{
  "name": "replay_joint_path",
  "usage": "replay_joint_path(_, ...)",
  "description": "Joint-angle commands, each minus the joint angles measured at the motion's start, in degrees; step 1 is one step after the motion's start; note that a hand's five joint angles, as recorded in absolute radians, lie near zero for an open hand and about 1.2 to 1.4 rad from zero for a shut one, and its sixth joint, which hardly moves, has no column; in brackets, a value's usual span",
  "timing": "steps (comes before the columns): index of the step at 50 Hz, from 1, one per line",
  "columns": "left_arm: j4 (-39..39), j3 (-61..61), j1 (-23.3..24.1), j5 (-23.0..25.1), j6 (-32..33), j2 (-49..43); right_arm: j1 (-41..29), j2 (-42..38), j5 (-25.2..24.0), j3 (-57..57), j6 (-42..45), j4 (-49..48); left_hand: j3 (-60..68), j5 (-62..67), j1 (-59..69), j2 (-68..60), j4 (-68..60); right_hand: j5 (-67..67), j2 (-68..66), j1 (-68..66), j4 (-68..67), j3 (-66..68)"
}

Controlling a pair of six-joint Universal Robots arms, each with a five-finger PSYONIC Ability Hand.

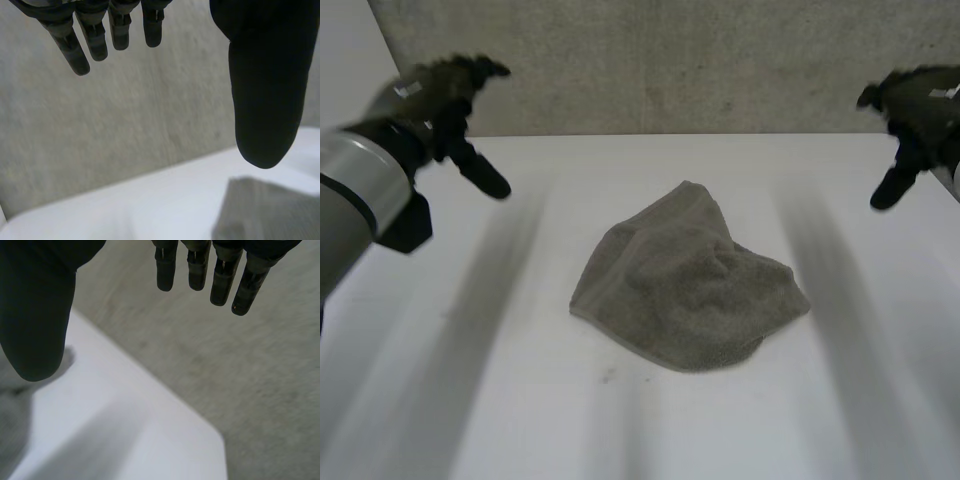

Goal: Fold the towel.

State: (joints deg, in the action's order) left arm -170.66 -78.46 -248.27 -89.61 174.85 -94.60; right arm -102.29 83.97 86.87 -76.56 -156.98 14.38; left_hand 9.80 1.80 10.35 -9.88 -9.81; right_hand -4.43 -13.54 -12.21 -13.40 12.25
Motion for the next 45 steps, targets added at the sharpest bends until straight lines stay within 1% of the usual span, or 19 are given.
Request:
replay_joint_path(1, -0.9, -8.7, 3.7, 3.4, 8.6, -5.3, -1.4, -1.1, -2.2, -3.4, 6.1, 10.7, 3.8, 1.8, 3.2, -3.7, -3.8, 4.4, 3.5, 2.2, 3.4, -2.3)
replay_joint_path(2, -0.9, -8.7, 3.7, 3.4, 8.7, -5.3, -1.4, -1.1, -2.2, -3.4, 6.1, 10.7, 3.8, 1.8, 3.2, -3.7, -3.8, 4.4, 3.5, 2.2, 3.4, -2.3)
replay_joint_path(3, -2.0, -10.4, 4.8, 3.7, 11.5, -6.5, -2.2, -1.0, -3.0, -5.6, 6.2, 10.7, 4.6, 2.6, 4.1, -4.5, -4.6, 4.4, 3.5, 2.2, 3.4, -2.3)
replay_joint_path(4, -2.0, -10.4, 4.8, 3.7, 11.5, -6.6, -2.9, -0.9, -3.9, -7.8, 6.2, 10.2, 4.6, 2.6, 4.1, -4.5, -4.6, 4.4, 3.5, 2.2, 3.4, -2.3)
replay_joint_path(6, -5.7, -13.7, 5.6, 3.9, 17.2, -8.7, -3.0, -0.5, -4.6, -9.9, 6.2, 9.4, 6.3, 4.3, 5.7, -6.2, -6.3, 4.4, 3.5, 2.2, 3.4, -2.3)
replay_joint_path(7, -5.7, -13.7, 5.6, 3.9, 17.2, -8.8, -3.0, -0.5, -4.6, -9.9, 6.2, 9.4, 6.3, 4.3, 5.7, -6.2, -6.3, 4.4, 3.5, 2.2, 3.4, -2.3)
replay_joint_path(9, -10.5, -15.9, 5.6, 4.1, 21.1, -12.0, -3.1, 1.0, -5.2, -14.5, 6.2, 6.8, 8.3, 6.3, 7.8, -8.2, -8.3, 4.4, 3.5, 2.2, 3.4, -2.3)
replay_joint_path(10, -10.5, -15.9, 5.6, 4.1, 21.1, -12.0, -3.1, 1.0, -5.2, -14.5, 6.2, 6.8, 8.3, 6.3, 7.8, -8.2, -8.3, 4.4, 3.5, 2.2, 3.4, -2.3)
replay_joint_path(11, -13.1, -16.5, 5.6, 4.2, 22.5, -13.4, -3.0, 2.0, -5.4, -17.3, 6.1, 4.7, 9.3, 7.3, 8.8, -9.2, -9.3, 4.4, 3.5, 2.2, 3.4, -2.3)
replay_joint_path(12, -13.1, -16.5, 5.6, 4.2, 22.5, -13.4, -3.0, 2.4, -5.4, -19.9, 6.2, 2.3, 9.3, 7.3, 8.8, -9.2, -9.3, 4.4, 3.5, 2.2, 3.4, -2.3)
replay_joint_path(13, -15.4, -16.8, 5.6, 4.7, 23.2, -14.9, -3.0, 2.4, -5.4, -19.9, 6.2, 2.3, 11.0, 9.0, 10.4, -10.9, -11.0, 4.4, 3.5, 2.2, 3.4, -2.3)
replay_joint_path(15, -17.2, -16.9, 5.6, 5.9, 23.3, -16.5, -3.0, 2.6, -5.3, -22.2, 6.2, 0.0, 12.7, 10.7, 12.1, -12.6, -12.7, 4.4, 3.5, 2.2, 3.4, -2.3)
replay_joint_path(17, -19.6, -16.7, 5.4, 8.9, 23.5, -19.3, -3.0, 2.6, -5.5, -26.8, 6.2, -4.4, 16.5, 14.5, 16.0, -16.5, -16.5, 4.4, 3.5, 2.2, 3.4, -2.3)
replay_joint_path(18, -19.6, -16.7, 5.4, 8.9, 23.5, -19.3, -3.0, 2.6, -5.5, -26.8, 6.2, -4.5, 16.6, 14.6, 16.0, -16.5, -16.6, 4.4, 3.5, 2.2, 3.4, -2.3)
replay_joint_path(19, -20.2, -16.5, 5.4, 10.5, 23.6, -20.6, -3.0, 2.6, -5.6, -28.6, 6.1, -5.9, 18.2, 16.2, 17.7, -18.1, -18.2, 4.4, 3.5, 2.2, 3.4, -2.3)
replay_joint_path(22, -21.1, -16.0, 5.5, 12.3, 23.9, -23.0, -2.9, 2.4, -5.8, -31.6, 6.1, -8.3, 21.3, 19.3, 20.7, -21.2, -21.2, 4.4, 3.5, 2.2, 3.4, -2.3)
replay_joint_path(30, -24.9, -14.0, 5.5, 12.8, 24.0, -27.7, -2.9, 2.3, -7.5, -35.0, 6.0, -9.9, 26.1, 24.1, 25.6, -26.1, -26.1, 4.4, 3.5, 2.2, 3.4, -2.3)
replay_joint_path(41, -25.5, -10.1, 5.5, 12.8, 24.0, -31.8, -2.9, 2.3, -7.9, -35.9, 5.9, -11.0, 33.4, 31.4, 32.8, -33.3, -33.4, 4.4, 3.5, 2.2, 3.4, -2.3)
replay_joint_path(45, -25.4, -9.1, 5.5, 12.9, 24.0, -32.9, -2.9, 2.3, -7.9, -36.0, 6.0, -11.0, 33.7, 31.7, 33.2, -33.6, -33.7, 4.4, 3.5, 2.2, 3.4, -2.3)
